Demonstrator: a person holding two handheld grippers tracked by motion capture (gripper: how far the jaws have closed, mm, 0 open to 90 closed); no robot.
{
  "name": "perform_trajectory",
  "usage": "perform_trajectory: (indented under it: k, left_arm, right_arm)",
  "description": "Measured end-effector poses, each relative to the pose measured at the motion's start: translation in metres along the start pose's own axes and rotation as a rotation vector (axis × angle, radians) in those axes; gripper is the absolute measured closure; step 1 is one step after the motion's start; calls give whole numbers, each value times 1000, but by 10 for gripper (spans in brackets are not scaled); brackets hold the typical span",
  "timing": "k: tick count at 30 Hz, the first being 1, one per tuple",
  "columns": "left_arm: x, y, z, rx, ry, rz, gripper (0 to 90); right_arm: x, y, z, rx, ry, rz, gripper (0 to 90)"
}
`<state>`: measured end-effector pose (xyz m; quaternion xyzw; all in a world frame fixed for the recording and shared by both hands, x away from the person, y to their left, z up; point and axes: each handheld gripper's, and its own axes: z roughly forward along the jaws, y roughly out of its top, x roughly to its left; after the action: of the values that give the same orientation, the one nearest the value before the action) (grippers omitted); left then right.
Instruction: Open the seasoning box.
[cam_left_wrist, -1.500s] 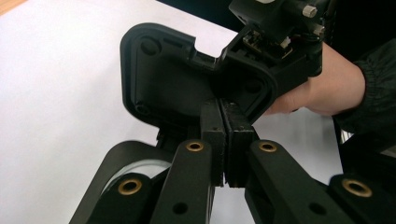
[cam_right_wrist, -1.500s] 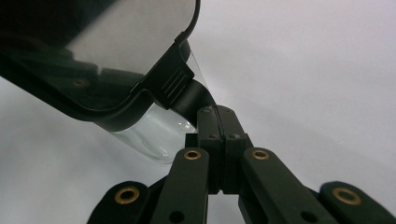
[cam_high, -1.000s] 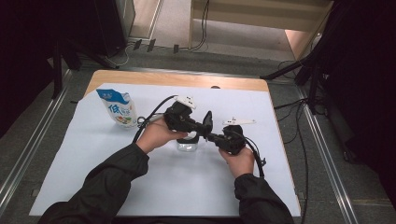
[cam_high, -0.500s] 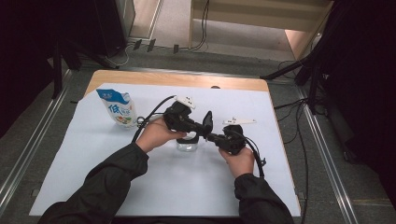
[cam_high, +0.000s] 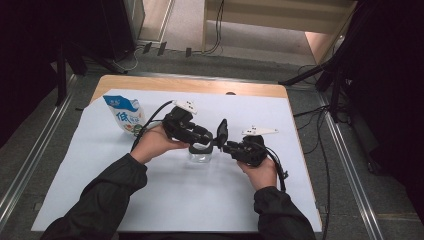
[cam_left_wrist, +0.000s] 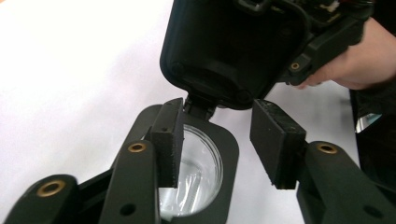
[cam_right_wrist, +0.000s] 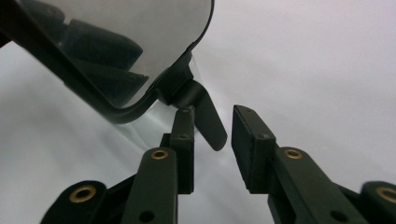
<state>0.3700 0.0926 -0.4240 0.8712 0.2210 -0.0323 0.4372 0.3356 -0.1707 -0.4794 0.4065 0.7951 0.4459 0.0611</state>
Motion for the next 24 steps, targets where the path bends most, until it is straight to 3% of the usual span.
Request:
perform_trajectory:
  k: [2,8,12,18,24]
  left_arm:
    - [-1,-3,-3,-2,-4,-6,526]
    - [-1,-10,-11,-8,-15,-14,482]
    - [-2,-17,-22,-26,-5,-23,462]
    - [-3,-26,-35,-37,23,-32,432]
    - [-3,-32,-48,-49,30,-58,417]
  right_arm:
    - [-2,0,-2,10,16,9,692]
    - [-3,0,-10,4,26,-29,647]
    - [-1,-1,-14,9,30,-56,623]
    - [-1,-2,-16,25,53,-49,514]
    - [-1,0,-17,17,53,-78,502]
